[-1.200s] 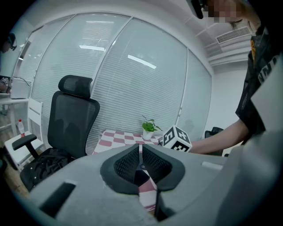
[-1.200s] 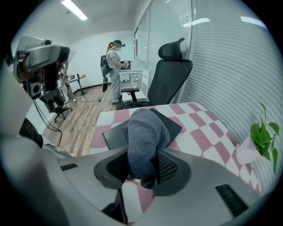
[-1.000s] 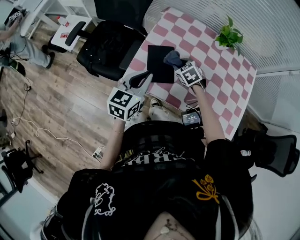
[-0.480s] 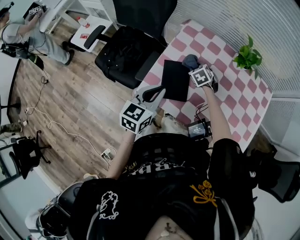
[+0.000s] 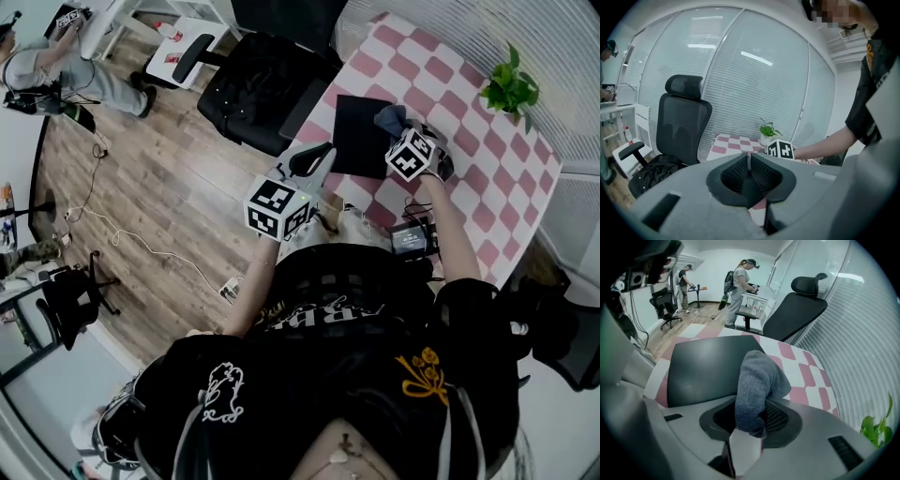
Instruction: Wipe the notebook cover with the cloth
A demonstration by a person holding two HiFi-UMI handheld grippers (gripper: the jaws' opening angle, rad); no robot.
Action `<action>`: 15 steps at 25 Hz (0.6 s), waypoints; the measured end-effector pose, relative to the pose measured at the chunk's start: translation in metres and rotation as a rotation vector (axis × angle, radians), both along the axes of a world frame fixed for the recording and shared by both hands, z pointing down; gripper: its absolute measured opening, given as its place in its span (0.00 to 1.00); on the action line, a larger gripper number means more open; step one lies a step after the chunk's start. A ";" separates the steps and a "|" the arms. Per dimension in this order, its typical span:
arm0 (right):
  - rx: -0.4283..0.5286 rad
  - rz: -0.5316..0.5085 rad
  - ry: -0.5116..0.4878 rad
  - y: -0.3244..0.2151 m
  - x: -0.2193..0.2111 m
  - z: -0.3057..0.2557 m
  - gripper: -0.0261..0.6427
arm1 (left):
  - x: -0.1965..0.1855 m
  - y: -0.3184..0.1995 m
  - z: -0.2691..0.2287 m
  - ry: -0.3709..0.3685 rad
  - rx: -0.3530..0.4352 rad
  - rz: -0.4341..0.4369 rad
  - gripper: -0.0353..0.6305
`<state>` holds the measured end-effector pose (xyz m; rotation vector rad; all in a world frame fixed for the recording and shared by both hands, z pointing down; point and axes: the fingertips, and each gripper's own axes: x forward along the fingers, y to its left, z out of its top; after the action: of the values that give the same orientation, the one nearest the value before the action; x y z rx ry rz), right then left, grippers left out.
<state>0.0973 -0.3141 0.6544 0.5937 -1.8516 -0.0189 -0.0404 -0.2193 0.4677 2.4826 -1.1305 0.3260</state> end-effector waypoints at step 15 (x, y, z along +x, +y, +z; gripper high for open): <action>-0.095 0.057 -0.054 0.137 -0.004 0.003 0.22 | 0.005 0.044 -0.005 0.008 0.023 0.091 0.08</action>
<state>0.0933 -0.1773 0.6576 0.5852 -1.8764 0.1229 -0.0351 -0.1757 0.4624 2.5583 -1.0261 0.3296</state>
